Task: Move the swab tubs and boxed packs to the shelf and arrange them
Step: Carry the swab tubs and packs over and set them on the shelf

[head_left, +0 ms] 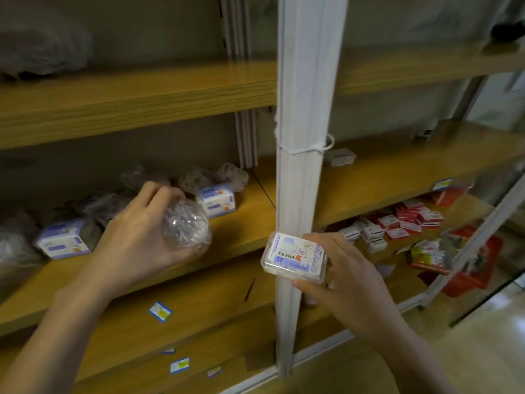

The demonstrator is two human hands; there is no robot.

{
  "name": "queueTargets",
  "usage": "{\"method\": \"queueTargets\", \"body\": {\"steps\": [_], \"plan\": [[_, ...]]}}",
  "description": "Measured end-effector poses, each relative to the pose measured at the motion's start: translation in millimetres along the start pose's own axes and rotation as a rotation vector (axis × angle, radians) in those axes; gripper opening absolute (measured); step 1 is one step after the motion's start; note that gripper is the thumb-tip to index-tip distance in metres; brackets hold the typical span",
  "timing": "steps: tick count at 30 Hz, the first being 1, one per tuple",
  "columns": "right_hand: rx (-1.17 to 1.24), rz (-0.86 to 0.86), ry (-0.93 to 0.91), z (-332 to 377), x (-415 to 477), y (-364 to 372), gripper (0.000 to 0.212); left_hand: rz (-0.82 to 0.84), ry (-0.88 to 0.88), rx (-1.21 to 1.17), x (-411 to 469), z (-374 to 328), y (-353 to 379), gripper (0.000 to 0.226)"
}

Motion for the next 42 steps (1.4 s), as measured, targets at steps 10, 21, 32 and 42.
{"method": "queueTargets", "body": {"steps": [10,21,32,42], "plan": [[-0.02,-0.034,-0.005,-100.3,-36.5,-85.9,0.066,-0.058,0.006,-0.127,-13.5,-147.0,28.9,0.081],[0.013,-0.075,0.024,-191.8,-34.9,-135.7,0.06,-0.023,0.035,-0.188,26.3,-244.6,96.0,0.077],[0.049,0.035,0.01,-293.7,102.6,-161.8,0.063,-0.147,-0.113,-0.142,164.3,-271.8,153.7,0.08],[0.062,0.154,-0.035,-308.5,178.1,-113.2,0.061,-0.176,-0.237,-0.084,196.4,-261.0,165.3,0.08]]}}
Point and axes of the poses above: each hand's wrist, its own x-axis towards the middle knuckle, its own y-axis out of the palm, z = x × y, the point moved 4 cm from there along x, towards the middle knuckle, and after that the axes turned 3 degrees about -y, right-handed, at the moved point
